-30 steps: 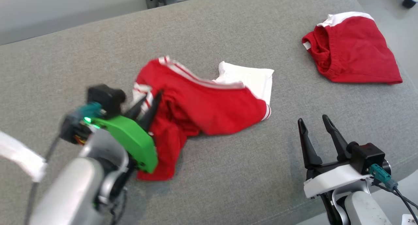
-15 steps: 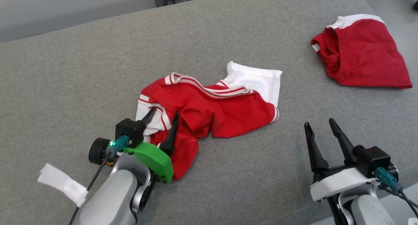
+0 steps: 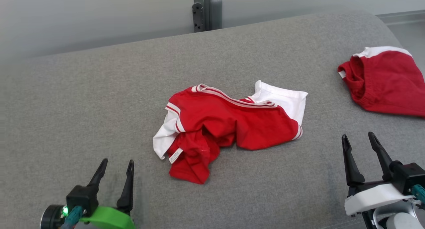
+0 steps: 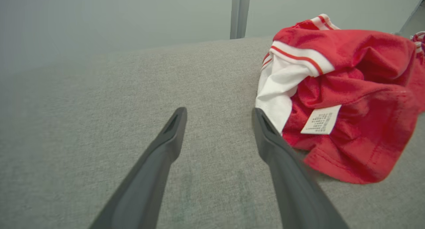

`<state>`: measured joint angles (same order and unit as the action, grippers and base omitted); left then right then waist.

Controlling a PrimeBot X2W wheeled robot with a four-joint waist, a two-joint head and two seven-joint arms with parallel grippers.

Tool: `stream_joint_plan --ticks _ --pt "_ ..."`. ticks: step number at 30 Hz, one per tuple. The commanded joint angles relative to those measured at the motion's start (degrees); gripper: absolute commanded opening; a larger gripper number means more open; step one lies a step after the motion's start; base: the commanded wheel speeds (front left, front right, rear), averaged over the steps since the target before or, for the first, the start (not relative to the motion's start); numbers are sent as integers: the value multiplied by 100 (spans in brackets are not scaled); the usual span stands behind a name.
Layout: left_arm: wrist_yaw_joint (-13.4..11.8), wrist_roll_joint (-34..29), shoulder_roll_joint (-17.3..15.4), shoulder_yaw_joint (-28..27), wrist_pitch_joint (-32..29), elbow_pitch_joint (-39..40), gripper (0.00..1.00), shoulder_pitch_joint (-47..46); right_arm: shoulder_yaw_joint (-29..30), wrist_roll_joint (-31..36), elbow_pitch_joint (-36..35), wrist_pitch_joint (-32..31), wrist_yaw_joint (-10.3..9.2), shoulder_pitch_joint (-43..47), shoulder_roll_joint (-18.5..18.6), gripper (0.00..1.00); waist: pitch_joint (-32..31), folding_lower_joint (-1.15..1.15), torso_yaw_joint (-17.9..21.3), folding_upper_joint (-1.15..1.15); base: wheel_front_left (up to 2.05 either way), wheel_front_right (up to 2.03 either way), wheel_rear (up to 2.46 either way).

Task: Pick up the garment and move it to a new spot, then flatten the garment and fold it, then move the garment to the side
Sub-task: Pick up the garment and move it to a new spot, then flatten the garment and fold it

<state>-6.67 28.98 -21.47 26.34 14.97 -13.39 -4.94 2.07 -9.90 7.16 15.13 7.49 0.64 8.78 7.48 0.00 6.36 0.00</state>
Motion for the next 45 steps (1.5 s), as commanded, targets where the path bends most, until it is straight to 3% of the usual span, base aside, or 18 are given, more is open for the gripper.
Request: stream_joint_plan --ticks 1,6,13,17,23,45 --pt "-30 -15 8 -160 22 114 100 308 35 40 -15 1 0 131 28 100 -331 0 -327 0 0 0 0" --pt "309 -113 299 -965 21 528 100 1175 87 106 39 2 0 436 28 100 -673 0 -621 0 0 0 0" --pt "1121 -514 720 -1966 23 555 100 1649 65 150 45 2 -1 607 -46 100 -808 0 -835 0 0 0 0" --pt "1335 -746 920 -2361 23 486 100 1696 69 178 66 2 -1 650 -97 100 -848 0 -872 0 0 0 0" --pt "1415 -993 1079 -2654 23 429 100 1737 29 184 155 2 -1 655 -116 100 -862 0 -835 0 0 0 0" --pt "1420 -876 942 -2408 23 526 100 1698 -54 154 246 1 0 569 -142 100 -835 0 -770 0 0 0 0"
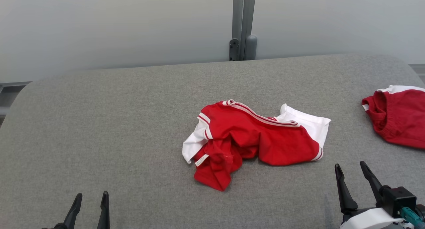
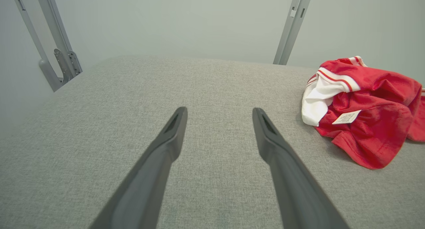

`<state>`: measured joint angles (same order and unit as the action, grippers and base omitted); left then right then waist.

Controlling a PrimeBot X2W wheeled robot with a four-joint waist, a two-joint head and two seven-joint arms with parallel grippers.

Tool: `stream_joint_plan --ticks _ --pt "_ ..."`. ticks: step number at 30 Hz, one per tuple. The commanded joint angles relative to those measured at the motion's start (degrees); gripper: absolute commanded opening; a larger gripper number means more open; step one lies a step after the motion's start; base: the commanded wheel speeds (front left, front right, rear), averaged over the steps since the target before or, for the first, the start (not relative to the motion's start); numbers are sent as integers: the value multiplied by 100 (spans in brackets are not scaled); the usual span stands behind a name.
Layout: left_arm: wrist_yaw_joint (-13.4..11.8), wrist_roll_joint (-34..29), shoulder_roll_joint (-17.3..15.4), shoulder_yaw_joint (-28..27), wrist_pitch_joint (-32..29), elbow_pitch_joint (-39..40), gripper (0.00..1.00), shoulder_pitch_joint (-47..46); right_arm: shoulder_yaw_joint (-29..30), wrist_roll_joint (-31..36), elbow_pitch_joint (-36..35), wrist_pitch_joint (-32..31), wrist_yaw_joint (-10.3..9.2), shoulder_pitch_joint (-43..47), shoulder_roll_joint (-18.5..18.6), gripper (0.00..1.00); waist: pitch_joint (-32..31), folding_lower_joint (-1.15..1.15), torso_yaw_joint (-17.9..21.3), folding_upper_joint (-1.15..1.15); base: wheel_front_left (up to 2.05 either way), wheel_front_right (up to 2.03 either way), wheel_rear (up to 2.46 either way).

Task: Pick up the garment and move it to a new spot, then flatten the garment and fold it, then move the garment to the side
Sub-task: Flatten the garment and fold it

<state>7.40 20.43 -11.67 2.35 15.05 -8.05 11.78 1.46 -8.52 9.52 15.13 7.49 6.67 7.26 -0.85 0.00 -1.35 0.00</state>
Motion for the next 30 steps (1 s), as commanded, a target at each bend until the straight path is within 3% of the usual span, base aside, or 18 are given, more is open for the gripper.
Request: stream_joint_plan --ticks 1,9,16,22,30 --pt "13 -21 -41 -8 15 -8 100 35 5 16 12 1 -1 -31 10 100 1 0 3 0 0 0 0" --pt "13 -9 -29 165 16 50 100 -169 -33 11 -1 1 0 -93 14 100 72 0 40 0 0 0 0" --pt "13 -7 -117 1147 16 -114 100 -1039 -177 -22 -90 1 0 -367 72 100 449 0 225 0 0 0 0" --pt "12 15 -282 2161 8 -1258 100 -2329 -333 -96 -121 1 -1 -687 50 100 929 0 639 0 0 0 0" --pt "3 401 -447 2821 7 -2847 100 -3483 -277 -155 -46 1 -1 -839 -2 100 1244 0 1257 0 0 0 0"
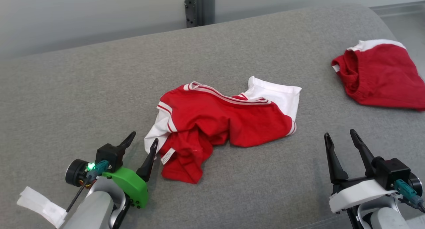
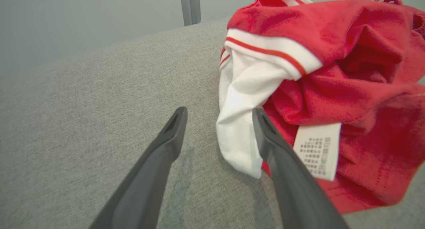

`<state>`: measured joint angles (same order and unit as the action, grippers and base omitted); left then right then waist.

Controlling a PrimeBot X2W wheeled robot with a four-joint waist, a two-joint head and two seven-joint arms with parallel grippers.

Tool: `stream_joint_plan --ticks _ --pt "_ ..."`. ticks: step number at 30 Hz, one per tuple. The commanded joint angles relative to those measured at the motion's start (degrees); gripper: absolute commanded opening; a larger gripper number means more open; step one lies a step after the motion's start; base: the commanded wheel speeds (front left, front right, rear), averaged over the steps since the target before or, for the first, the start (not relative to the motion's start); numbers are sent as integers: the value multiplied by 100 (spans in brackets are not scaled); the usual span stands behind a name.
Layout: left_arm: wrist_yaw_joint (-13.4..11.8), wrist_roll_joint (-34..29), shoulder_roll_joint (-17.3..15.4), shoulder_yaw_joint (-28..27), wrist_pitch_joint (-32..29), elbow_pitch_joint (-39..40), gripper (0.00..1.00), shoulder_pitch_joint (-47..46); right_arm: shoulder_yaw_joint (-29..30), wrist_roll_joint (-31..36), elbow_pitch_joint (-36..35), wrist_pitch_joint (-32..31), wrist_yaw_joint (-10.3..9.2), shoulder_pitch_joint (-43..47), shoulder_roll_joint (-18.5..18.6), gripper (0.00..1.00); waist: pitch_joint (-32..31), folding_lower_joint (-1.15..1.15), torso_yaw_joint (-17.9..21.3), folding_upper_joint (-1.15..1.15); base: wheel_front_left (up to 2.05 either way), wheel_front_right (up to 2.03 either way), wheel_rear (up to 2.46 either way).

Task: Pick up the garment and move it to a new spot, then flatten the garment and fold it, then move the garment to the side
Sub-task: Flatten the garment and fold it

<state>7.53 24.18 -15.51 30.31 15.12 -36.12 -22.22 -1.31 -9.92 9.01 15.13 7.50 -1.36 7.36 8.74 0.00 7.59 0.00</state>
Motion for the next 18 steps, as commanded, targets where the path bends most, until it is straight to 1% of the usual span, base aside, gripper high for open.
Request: stream_joint_plan --ticks 1,5,6,7,8,10,13,16,18 --pt "-11 89 -88 116 0 -176 100 -173 14 -24 5 1 -2 -41 -20 100 305 0 414 0 0 0 0" --pt "-10 342 -135 437 0 -541 100 -459 44 -37 -6 1 -2 -86 -39 100 341 0 577 0 0 0 0" --pt "-10 429 -144 475 -1 -590 93 -527 39 -42 -1 1 -2 -95 -46 100 336 0 603 0 0 0 0" --pt "-11 512 -166 492 0 -621 45 -572 32 -41 8 1 -2 -100 -48 100 327 0 623 0 0 0 0" --pt "-11 644 -170 505 0 -593 0 -610 41 -41 10 1 -2 -101 -51 100 316 0 634 0 0 0 0" --pt "-10 887 -169 476 0 -404 0 -631 76 -53 -3 1 -2 -71 -60 100 283 0 632 0 0 0 0" --pt "-10 1197 -249 225 0 40 0 -540 113 -40 -2 1 -2 49 -55 100 208 0 578 0 0 0 0" --pt "-10 1355 -315 -128 0 595 0 -370 165 -32 -3 1 -2 131 -54 100 142 0 432 0 0 0 0" --pt "-13 1304 -402 -428 1 936 0 -298 165 -33 0 1 -1 178 -27 100 94 0 302 0 0 0 0"
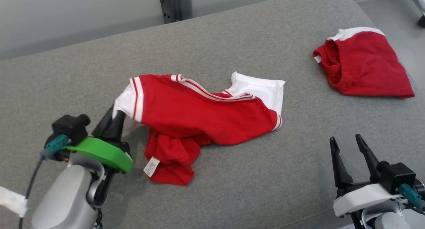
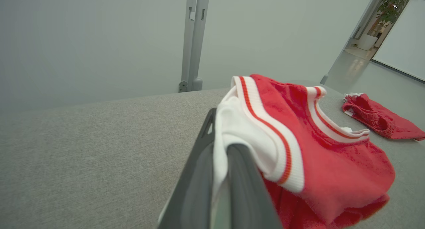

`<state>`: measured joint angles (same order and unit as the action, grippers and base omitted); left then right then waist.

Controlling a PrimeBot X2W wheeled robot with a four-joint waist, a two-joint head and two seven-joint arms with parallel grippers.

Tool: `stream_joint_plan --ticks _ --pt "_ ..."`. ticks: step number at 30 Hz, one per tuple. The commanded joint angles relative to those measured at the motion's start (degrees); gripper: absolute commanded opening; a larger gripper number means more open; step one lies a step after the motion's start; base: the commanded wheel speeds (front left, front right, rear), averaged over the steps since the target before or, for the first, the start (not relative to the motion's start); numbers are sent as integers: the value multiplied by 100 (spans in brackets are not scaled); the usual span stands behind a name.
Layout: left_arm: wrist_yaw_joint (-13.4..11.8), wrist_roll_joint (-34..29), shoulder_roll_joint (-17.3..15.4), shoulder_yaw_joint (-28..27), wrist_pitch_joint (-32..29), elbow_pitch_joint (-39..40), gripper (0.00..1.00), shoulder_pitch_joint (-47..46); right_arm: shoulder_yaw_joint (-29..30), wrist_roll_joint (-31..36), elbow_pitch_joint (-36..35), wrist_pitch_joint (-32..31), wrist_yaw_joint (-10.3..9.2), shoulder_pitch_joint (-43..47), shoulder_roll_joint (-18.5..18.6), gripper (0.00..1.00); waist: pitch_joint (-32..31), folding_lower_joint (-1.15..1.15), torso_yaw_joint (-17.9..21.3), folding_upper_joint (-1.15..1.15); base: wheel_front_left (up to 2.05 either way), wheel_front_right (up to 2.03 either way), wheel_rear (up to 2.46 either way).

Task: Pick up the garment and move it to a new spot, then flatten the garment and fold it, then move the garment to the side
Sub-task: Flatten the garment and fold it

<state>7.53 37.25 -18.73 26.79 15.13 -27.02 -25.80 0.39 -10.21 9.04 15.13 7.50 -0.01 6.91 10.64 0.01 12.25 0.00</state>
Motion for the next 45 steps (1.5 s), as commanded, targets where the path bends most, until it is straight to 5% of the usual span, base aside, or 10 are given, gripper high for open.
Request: stream_joint_plan --ticks 1,11,21,26,31,37,43,45 --pt "-39 -64 -115 -233 1 193 0 89 2 -4 -3 1 -2 66 31 100 -119 -1 -233 0 0 0 0" --pt "-669 -585 -404 -1381 0 1494 0 155 -69 26 21 1 -2 148 108 100 -425 -1 -930 0 0 0 0" --pt "-1257 -883 -650 -1506 -355 2269 0 -152 -159 25 79 1 -2 180 116 100 -633 -1 -1199 0 0 0 0" --pt "-1402 -1051 -304 -965 -787 2592 0 28 -229 0 99 1 -2 144 80 100 -601 -1 -1097 0 0 0 0" --pt "-1403 -1189 463 -66 -1013 2434 0 68 -279 -33 150 1 -2 62 55 100 -508 -1 -844 0 0 0 0" --pt "-1176 -1667 1350 1118 -1029 1381 0 -567 -410 -82 187 1 -1 -213 -20 100 -231 -1 -294 0 0 0 0" --pt "-1222 -1714 1570 1736 -813 2 0 -1194 -527 -162 306 1 -1 -495 -192 100 135 -1 437 0 0 0 0" --pt "-1224 -1587 1574 1892 -742 -360 48 -1285 -516 -198 334 1 -2 -549 -232 100 245 -1 637 0 0 0 0"
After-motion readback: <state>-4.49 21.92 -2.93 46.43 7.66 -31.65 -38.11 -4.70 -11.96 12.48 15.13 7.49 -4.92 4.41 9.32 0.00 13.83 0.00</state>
